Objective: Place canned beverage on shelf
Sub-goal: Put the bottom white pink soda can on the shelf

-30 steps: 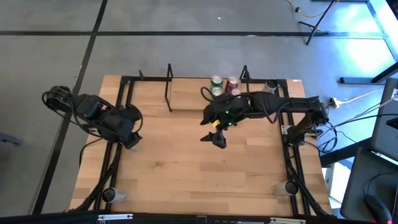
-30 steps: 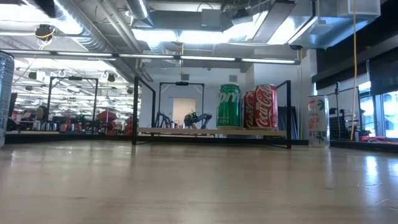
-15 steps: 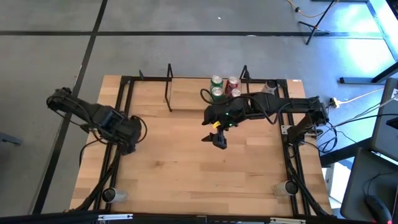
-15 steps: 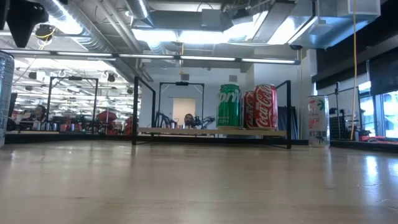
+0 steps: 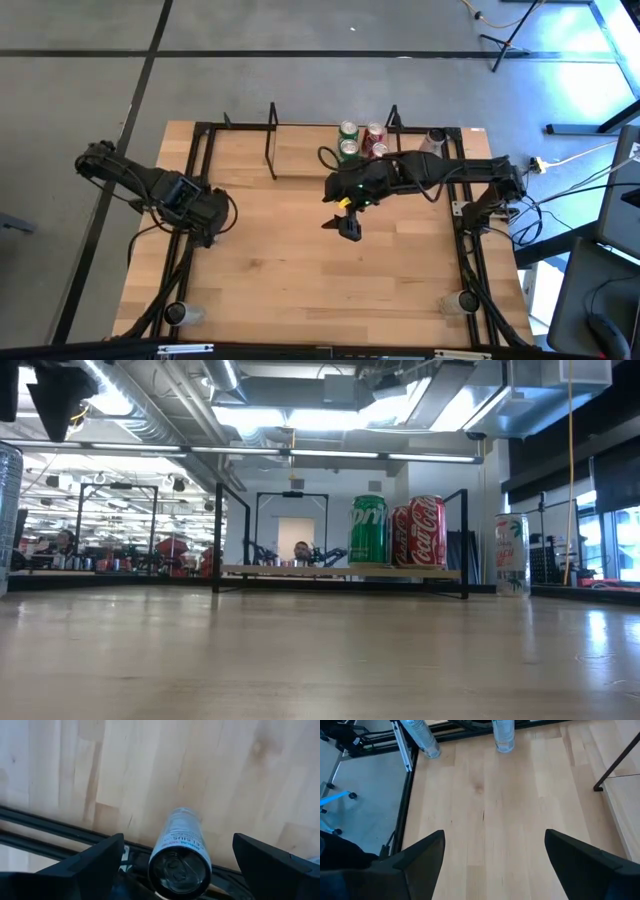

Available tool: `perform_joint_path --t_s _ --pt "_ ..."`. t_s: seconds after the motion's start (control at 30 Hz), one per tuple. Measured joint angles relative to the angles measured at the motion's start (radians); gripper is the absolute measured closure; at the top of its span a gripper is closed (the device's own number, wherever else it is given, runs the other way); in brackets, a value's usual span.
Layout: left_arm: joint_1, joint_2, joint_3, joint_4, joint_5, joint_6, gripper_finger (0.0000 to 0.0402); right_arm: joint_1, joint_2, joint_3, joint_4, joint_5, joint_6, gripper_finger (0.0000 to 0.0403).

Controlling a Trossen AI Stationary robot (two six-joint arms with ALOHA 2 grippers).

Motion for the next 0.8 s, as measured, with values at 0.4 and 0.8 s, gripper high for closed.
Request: perform_joint_path --t_s 0.4,0.8 --pt "0.000 -0.089 -0.136 -0.001 0.105 -0.034 0.0041 0.001 0.035 0.000 0.033 -0.034 0.001 0.0075" --pt "0.000 -0.098 -0.238 0.000 0.139 -0.037 0.0043 0.000 0.035 0.000 0.055 -0.037 -0.005 0.0075"
